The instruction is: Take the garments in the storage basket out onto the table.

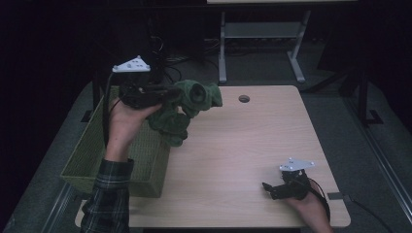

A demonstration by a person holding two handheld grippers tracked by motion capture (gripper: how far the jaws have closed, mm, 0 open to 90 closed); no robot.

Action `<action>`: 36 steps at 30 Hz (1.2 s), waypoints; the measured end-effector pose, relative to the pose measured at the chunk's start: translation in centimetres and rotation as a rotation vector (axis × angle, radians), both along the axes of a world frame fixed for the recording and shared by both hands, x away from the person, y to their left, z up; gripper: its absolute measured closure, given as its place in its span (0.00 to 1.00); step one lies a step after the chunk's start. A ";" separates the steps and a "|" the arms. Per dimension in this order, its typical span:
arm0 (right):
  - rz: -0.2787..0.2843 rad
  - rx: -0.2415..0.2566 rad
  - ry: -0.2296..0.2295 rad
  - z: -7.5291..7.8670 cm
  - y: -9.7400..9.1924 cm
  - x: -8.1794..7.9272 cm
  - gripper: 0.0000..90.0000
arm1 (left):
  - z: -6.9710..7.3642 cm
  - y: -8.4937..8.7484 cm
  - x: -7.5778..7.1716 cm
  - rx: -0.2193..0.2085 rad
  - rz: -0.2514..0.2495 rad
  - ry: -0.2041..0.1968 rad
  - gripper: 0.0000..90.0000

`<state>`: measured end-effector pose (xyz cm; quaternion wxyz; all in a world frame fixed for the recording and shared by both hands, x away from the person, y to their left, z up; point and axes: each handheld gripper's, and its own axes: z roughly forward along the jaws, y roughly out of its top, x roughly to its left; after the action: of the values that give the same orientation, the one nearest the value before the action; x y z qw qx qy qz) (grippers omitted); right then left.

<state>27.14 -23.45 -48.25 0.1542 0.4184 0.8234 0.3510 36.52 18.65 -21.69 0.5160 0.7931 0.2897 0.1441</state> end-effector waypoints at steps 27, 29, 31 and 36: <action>0.000 0.000 0.001 0.0 0.0 0.0 0.04 | -6.6 -11.5 -0.3 -0.015 -0.165 0.107 0.90; 0.000 0.000 0.001 0.0 0.0 0.0 0.04 | -7.7 -12.2 -0.4 -0.023 -0.173 0.125 0.90; 0.000 0.000 0.001 0.0 0.0 0.0 0.04 | -8.6 -12.8 -0.4 -0.028 -0.176 0.140 0.90; 0.000 0.001 0.001 0.0 0.0 0.0 0.04 | -11.1 -14.2 0.0 -0.043 -0.184 0.184 0.90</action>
<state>27.14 -23.46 -48.25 0.1536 0.4185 0.8233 0.3513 36.50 4.46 -32.82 0.5151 0.8151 0.2647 0.0166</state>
